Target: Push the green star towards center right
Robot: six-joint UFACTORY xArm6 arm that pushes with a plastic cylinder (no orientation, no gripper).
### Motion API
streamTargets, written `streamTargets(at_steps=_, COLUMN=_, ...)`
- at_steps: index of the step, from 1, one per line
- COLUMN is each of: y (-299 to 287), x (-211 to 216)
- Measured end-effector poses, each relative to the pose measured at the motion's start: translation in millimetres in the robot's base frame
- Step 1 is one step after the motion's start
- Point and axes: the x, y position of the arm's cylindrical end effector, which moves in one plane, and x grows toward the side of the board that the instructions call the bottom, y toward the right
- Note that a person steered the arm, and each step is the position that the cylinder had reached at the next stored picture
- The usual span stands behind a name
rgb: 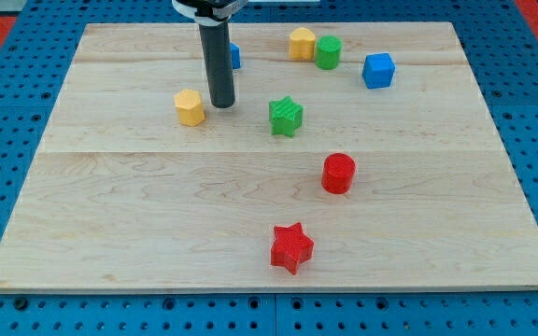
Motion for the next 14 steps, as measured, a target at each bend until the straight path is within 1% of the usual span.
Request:
streamTargets(at_steps=1, y=27, x=-11)
streamTargets(at_steps=2, y=33, x=-11)
streamTargets(at_steps=3, y=53, x=-12)
streamTargets(at_steps=4, y=94, x=-9)
streamTargets(at_steps=5, y=115, x=-9)
streamTargets(at_steps=6, y=115, x=-9)
streamTargets(at_steps=7, y=107, x=18)
streamTargets(at_steps=8, y=113, x=-19)
streamTargets(at_steps=9, y=76, x=-29)
streamTargets(at_steps=10, y=26, x=-10)
streamTargets(at_steps=11, y=26, x=16)
streamTargets(at_steps=12, y=41, x=39)
streamTargets(at_steps=14, y=90, x=39)
